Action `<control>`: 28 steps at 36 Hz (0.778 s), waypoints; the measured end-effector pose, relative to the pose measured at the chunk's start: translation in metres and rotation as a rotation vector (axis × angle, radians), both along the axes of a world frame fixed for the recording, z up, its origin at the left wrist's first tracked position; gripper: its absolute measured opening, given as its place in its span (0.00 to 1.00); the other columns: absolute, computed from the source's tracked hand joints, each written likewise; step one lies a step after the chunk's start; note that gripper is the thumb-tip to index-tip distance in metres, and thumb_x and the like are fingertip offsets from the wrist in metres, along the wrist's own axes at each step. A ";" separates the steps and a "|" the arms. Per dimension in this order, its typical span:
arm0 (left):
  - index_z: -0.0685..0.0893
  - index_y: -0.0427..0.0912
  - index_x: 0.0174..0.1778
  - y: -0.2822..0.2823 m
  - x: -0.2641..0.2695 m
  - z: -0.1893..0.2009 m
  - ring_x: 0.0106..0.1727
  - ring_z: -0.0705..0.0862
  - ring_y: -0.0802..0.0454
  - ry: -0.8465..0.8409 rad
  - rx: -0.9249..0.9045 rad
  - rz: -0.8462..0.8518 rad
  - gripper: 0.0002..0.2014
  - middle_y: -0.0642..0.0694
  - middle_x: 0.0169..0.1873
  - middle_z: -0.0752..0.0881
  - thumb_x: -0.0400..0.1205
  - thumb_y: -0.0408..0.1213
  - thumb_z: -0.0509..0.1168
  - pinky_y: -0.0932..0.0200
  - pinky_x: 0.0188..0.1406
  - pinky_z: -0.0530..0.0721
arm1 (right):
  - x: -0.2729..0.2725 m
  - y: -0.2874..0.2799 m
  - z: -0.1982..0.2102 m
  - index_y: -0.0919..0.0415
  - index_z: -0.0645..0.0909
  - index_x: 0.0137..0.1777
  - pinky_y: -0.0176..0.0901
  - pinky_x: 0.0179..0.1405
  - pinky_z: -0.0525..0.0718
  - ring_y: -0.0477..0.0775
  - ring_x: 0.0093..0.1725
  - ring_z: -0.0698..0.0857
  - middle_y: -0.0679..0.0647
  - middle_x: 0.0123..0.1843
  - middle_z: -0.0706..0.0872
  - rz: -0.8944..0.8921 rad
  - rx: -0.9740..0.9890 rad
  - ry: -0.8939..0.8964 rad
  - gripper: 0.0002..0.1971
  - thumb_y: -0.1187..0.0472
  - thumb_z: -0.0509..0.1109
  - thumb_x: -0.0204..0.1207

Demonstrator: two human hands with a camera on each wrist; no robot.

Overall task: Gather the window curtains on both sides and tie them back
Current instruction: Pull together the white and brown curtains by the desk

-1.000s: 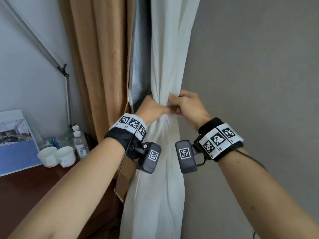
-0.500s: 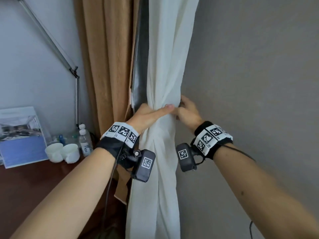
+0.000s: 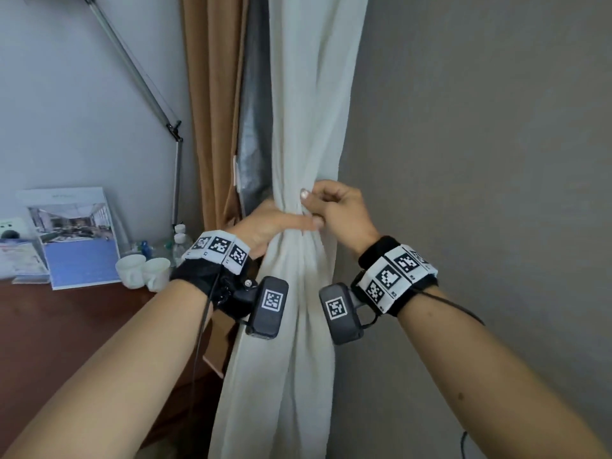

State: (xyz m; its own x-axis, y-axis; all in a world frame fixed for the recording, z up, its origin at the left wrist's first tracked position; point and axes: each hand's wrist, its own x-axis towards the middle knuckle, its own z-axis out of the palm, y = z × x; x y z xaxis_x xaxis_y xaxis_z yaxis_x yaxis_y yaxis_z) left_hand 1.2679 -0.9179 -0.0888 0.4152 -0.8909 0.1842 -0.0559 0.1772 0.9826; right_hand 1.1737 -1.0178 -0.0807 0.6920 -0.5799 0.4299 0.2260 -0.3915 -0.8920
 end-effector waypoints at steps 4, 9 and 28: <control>0.86 0.33 0.59 -0.005 -0.003 -0.003 0.58 0.87 0.47 -0.079 0.042 0.118 0.25 0.38 0.54 0.89 0.66 0.15 0.74 0.53 0.61 0.84 | 0.008 0.004 0.009 0.67 0.86 0.42 0.53 0.48 0.89 0.55 0.42 0.89 0.63 0.41 0.90 -0.024 -0.190 0.076 0.12 0.75 0.62 0.66; 0.87 0.45 0.59 -0.002 0.020 -0.006 0.57 0.88 0.53 -0.095 0.122 0.323 0.28 0.50 0.53 0.91 0.62 0.36 0.83 0.54 0.61 0.83 | 0.005 -0.003 0.013 0.55 0.85 0.37 0.32 0.41 0.81 0.38 0.34 0.83 0.45 0.33 0.86 -0.162 -0.112 -0.042 0.08 0.69 0.74 0.72; 0.85 0.43 0.60 -0.003 0.002 -0.059 0.51 0.87 0.63 -0.074 0.048 0.420 0.23 0.51 0.52 0.89 0.69 0.27 0.79 0.69 0.50 0.83 | 0.012 -0.004 -0.056 0.56 0.61 0.23 0.35 0.25 0.63 0.48 0.26 0.62 0.48 0.23 0.63 -0.426 0.021 -0.017 0.27 0.54 0.77 0.72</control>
State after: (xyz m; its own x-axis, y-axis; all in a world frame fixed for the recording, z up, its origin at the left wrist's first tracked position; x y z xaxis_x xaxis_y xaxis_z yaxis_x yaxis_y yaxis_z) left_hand 1.2703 -0.9210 -0.1479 0.7308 -0.6558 0.1893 -0.1839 0.0778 0.9799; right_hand 1.1853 -1.0220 -0.1370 0.3815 -0.8215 0.4238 0.0622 -0.4346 -0.8985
